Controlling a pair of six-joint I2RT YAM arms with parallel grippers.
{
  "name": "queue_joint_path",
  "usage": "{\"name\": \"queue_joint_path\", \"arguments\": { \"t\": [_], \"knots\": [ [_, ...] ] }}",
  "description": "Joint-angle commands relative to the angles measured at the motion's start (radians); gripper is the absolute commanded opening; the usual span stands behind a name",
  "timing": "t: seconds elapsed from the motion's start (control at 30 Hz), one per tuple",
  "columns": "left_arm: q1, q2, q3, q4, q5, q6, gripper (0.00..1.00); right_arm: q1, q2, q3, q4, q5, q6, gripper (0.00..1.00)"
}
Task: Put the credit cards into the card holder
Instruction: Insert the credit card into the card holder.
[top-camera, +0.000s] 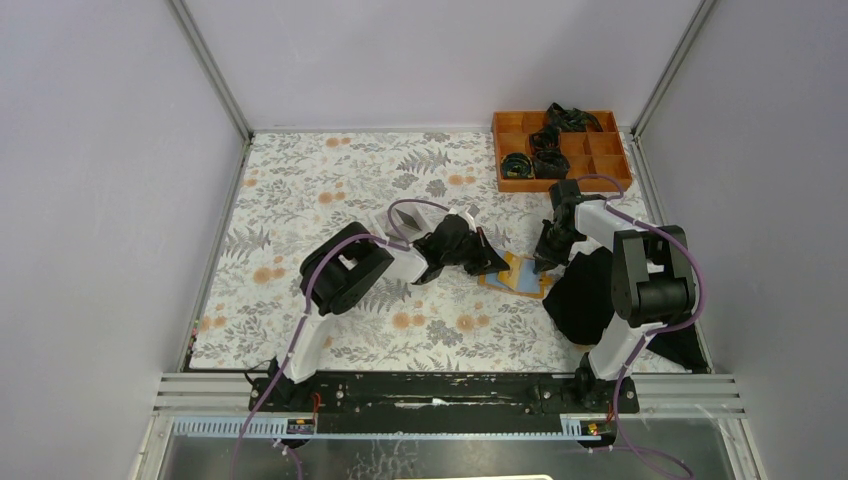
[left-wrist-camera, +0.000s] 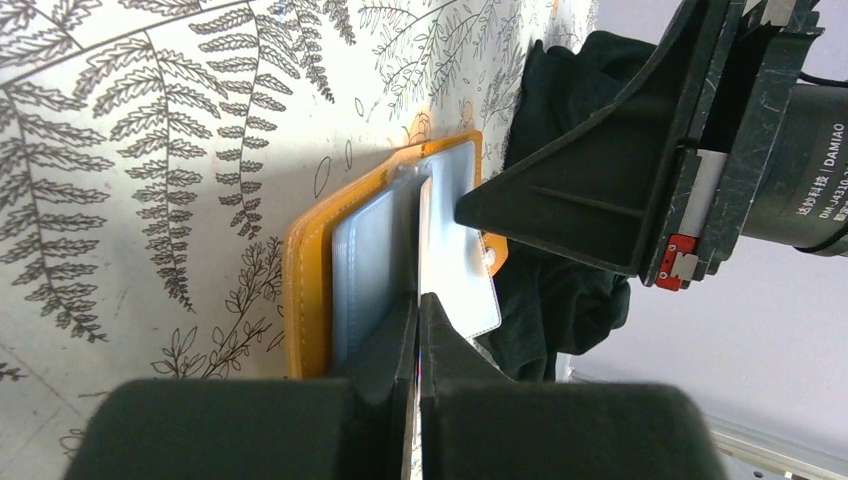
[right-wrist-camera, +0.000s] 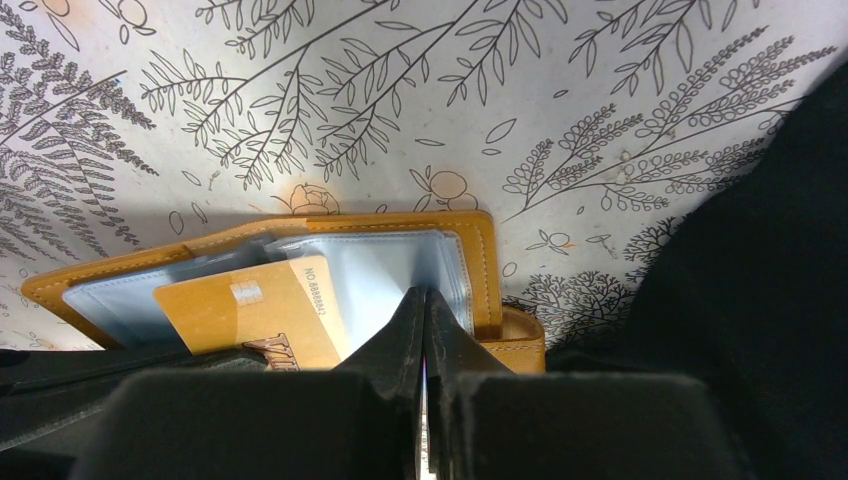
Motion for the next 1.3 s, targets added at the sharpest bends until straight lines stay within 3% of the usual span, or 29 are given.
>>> {"name": "queue_joint_path", "arguments": {
  "t": [0.0,0.83,1.27],
  "knots": [
    [-0.005,0.026,0.018,0.056,-0.017,0.002,0.00,0.012,0.071,-0.025,0.028,0.067,-0.019,0.00],
    [-0.027,0.036,-0.039,0.141,-0.120,-0.025,0.00,0.011,0.064,-0.037,0.025,0.075,-0.022,0.00],
    [-0.030,0.001,-0.089,0.220,-0.110,-0.120,0.00,0.011,0.045,-0.053,0.029,0.095,-0.017,0.00]
  ]
}}
